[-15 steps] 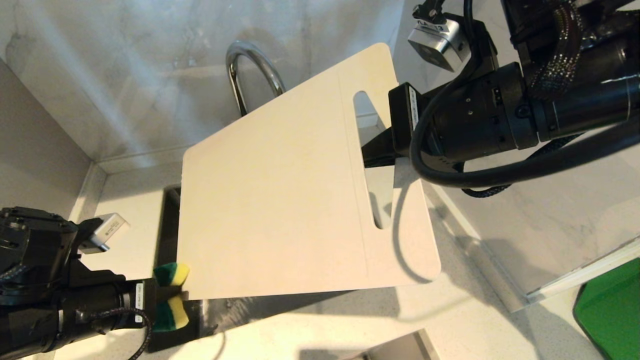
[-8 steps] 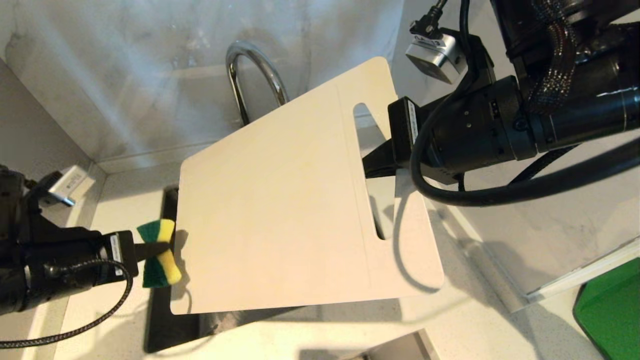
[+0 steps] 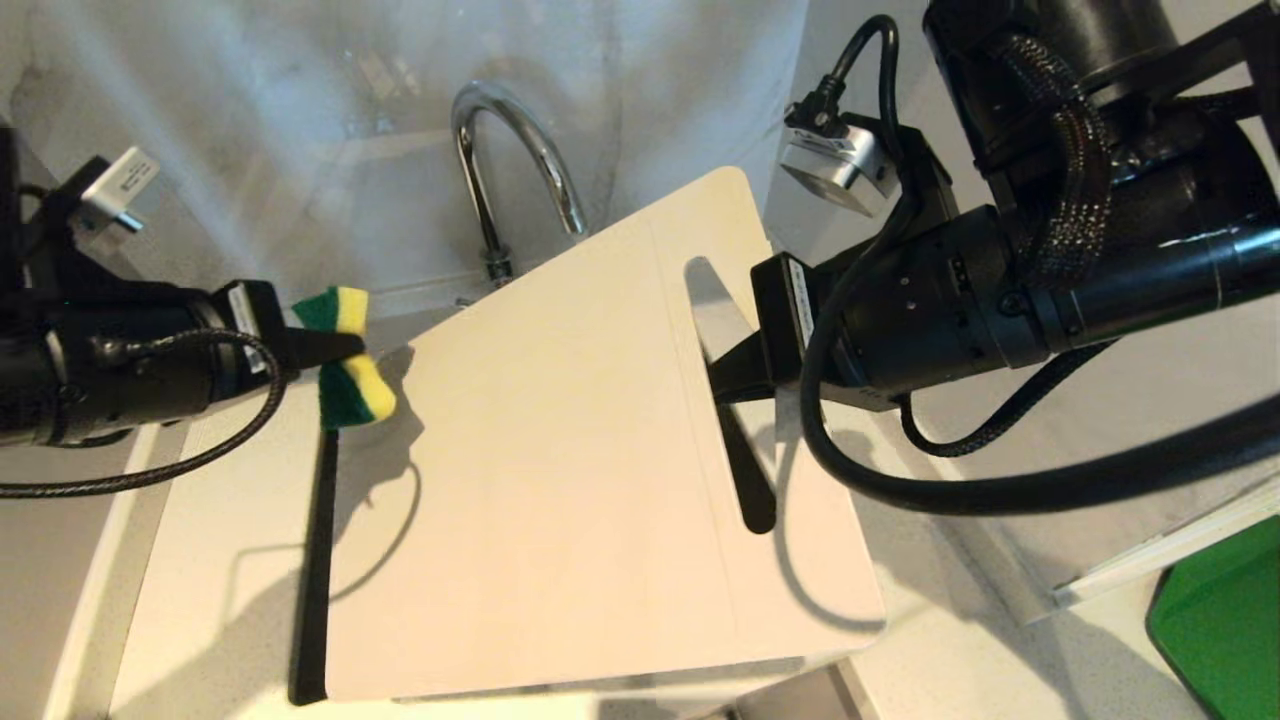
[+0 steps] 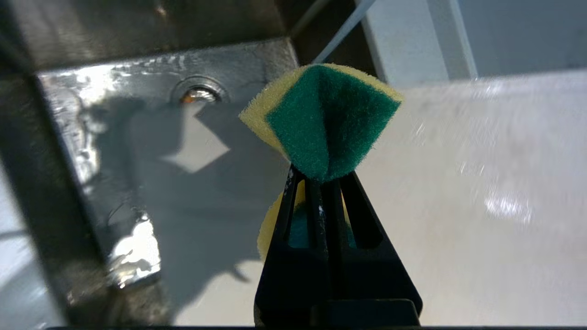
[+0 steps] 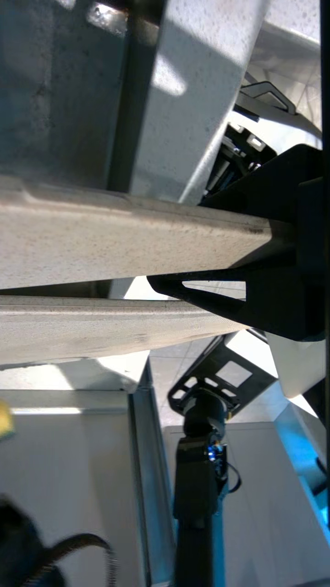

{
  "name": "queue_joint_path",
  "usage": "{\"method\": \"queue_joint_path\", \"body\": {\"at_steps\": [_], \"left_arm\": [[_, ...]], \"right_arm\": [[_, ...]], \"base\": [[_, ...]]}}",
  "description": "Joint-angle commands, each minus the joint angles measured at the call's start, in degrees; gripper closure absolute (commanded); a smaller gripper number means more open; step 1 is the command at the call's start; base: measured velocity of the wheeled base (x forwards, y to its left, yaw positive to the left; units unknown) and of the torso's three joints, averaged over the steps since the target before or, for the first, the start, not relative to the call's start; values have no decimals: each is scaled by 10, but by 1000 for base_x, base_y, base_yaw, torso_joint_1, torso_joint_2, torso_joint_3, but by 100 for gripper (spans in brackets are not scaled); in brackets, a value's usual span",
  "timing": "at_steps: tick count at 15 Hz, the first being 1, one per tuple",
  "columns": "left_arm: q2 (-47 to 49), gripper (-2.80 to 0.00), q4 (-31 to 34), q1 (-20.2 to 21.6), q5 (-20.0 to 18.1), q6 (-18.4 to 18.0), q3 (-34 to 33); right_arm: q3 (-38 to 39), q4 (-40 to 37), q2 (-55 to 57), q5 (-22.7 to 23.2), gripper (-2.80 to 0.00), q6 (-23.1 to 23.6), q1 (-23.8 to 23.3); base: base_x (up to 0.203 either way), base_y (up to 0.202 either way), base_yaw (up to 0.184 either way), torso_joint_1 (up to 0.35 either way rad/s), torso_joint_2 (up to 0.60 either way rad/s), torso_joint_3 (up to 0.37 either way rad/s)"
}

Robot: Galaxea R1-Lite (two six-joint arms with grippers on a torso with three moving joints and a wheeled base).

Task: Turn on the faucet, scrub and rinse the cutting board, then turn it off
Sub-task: Scrub the cutting board underwater

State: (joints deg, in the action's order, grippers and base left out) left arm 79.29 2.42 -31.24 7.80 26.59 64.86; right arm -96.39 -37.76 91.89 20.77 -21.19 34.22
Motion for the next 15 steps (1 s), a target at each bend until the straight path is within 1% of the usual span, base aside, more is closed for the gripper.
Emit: {"method": "queue_joint_path", "body": {"at_steps": [1, 3, 5, 7, 9, 10, 11, 13, 15], "left_arm": [[81, 0, 0, -24, 2, -1, 42], [122, 0, -5, -41, 5, -12, 55], [133, 0, -8, -41, 5, -12, 49], [125, 0, -8, -17, 3, -11, 44], [114, 0, -7, 21, 1, -15, 31], [108, 0, -7, 38, -4, -19, 18], [100, 0, -8, 52, -17, -21, 1], [89, 0, -8, 69, -33, -22, -30], [77, 0, -14, 74, -37, -22, -57]], "right_arm": [[1, -2, -4, 1, 0, -1, 12], [-3, -2, -8, 0, 0, 0, 14], [2, -2, -15, -1, 0, 0, 13], [8, -2, -20, -2, 0, -1, 6], [10, -2, -24, -2, 0, -1, 4], [10, -2, -27, -2, 0, -1, 2], [10, -2, -29, -2, 0, -1, -2], [9, -2, -34, -2, 0, -1, -6], [7, -2, -39, -3, 0, -1, -10]], "base": [[0, 0, 0, 0, 0, 0], [0, 0, 0, 0, 0, 0], [0, 0, 0, 0, 0, 0], [0, 0, 0, 0, 0, 0], [0, 0, 0, 0, 0, 0], [0, 0, 0, 0, 0, 0], [0, 0, 0, 0, 0, 0], [0, 0, 0, 0, 0, 0], [0, 0, 0, 0, 0, 0]]}}
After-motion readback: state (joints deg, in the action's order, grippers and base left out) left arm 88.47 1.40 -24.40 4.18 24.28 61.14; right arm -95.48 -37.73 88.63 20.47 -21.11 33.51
